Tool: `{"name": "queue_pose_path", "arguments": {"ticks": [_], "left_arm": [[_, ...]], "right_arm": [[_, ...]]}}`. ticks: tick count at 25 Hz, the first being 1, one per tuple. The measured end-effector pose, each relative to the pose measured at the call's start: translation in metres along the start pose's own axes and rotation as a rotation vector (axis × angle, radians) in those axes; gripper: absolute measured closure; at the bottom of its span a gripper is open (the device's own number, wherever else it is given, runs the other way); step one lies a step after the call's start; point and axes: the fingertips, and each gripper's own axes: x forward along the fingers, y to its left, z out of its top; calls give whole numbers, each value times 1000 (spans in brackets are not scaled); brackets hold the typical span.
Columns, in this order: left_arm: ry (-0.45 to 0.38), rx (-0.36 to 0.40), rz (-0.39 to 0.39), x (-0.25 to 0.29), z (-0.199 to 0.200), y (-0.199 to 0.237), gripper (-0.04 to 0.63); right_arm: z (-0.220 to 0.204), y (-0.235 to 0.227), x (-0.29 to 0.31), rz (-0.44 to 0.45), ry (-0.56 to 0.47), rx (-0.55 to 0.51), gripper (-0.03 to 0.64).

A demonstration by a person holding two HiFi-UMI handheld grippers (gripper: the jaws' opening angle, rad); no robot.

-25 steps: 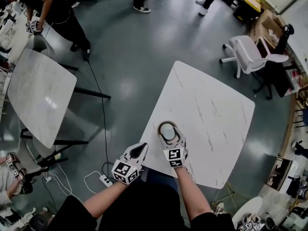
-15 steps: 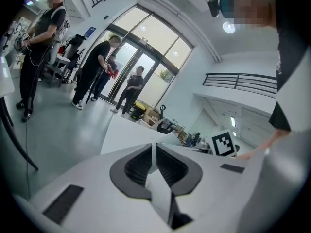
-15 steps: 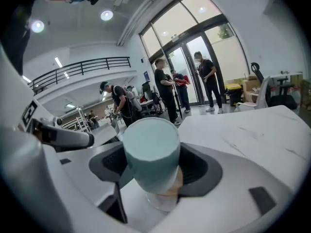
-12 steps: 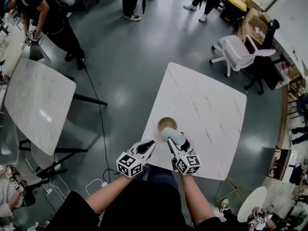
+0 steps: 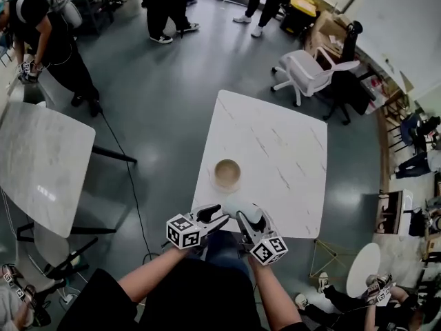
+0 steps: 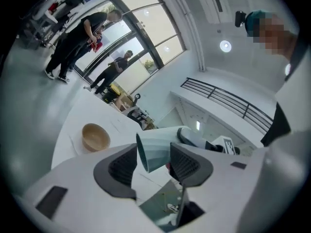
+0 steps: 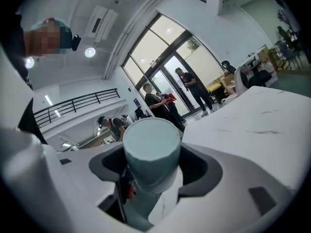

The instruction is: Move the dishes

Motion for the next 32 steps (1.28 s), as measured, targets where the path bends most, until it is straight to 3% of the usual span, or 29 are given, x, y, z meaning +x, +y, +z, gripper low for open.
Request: {"name": "queue_pose_path", "arguments": {"ticks": [4,11,15,19,24,28,32], "left_arm": [[15,-66,-147,1,-14,-31,385],[-15,-88,-221,1,-26,-63,421],[-55,-157,-261,13,-25,-73,479],[-95,-200,-233,33,-27,-80,504],[-94,-155,-179,71,-32,-89,520],[-76,-138,-147,101,-38,-96,520],[-115,-192,-132,127,-36,-103,523]], "right_arm": [[-5,12,-28,17,-52,71,288],[-6,15,-61,94,-116,167,288],[2,-1,-70,161,-139,260,288],[9,-22,-74,192,-117,287,288],[19,-58,-84,148,-67,198,252],[29,-87,-96,148,-56,200,239],[46,-109,-104,175,-67,208,239]]}}
